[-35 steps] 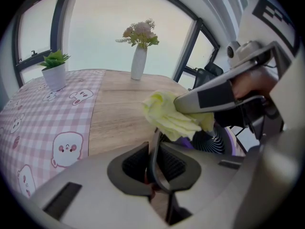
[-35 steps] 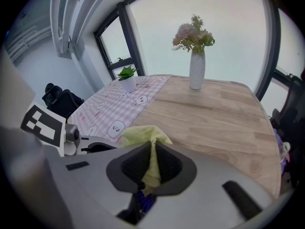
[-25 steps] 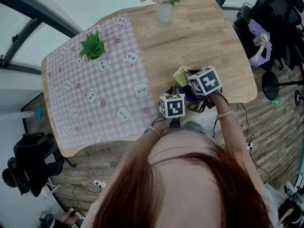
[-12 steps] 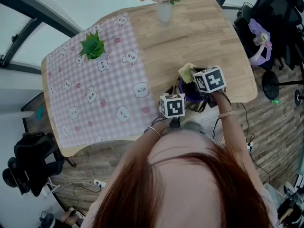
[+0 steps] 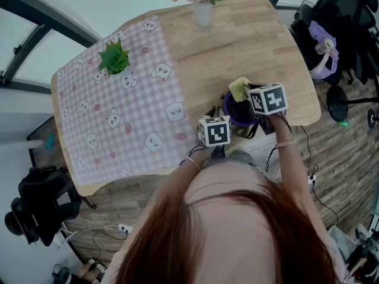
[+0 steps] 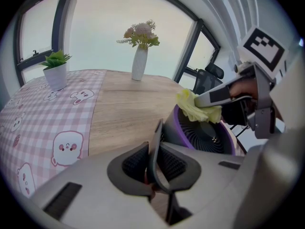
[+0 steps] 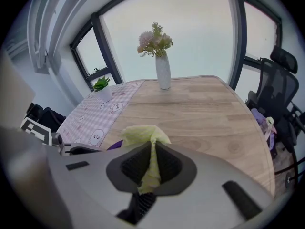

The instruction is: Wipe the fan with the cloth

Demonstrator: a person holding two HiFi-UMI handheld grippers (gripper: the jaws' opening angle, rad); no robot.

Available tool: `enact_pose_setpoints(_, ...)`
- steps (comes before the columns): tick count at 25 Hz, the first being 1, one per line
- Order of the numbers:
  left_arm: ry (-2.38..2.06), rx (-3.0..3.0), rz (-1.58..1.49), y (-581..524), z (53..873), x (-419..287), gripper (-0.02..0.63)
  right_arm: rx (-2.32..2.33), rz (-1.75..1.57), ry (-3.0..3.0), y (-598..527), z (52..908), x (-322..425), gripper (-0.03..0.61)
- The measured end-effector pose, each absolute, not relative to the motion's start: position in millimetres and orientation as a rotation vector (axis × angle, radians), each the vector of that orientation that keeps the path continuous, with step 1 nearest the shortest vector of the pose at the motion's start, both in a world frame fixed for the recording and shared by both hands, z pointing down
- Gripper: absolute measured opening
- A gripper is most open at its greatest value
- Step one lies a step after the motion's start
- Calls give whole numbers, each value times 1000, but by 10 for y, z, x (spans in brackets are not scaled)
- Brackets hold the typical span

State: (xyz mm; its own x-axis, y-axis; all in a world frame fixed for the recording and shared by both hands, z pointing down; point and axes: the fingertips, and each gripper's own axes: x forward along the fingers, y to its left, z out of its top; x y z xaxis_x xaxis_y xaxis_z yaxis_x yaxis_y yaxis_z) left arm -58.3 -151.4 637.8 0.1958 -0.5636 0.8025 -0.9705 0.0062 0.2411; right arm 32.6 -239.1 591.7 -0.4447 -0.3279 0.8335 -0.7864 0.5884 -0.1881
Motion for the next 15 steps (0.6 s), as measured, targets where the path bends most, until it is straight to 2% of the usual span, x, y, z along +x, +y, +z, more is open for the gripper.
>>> enact_pose_setpoints(15, -1487, 1651, 588, -1527, 6377, -582, 51, 974, 826, -1999, -2259, 5899, 677, 25)
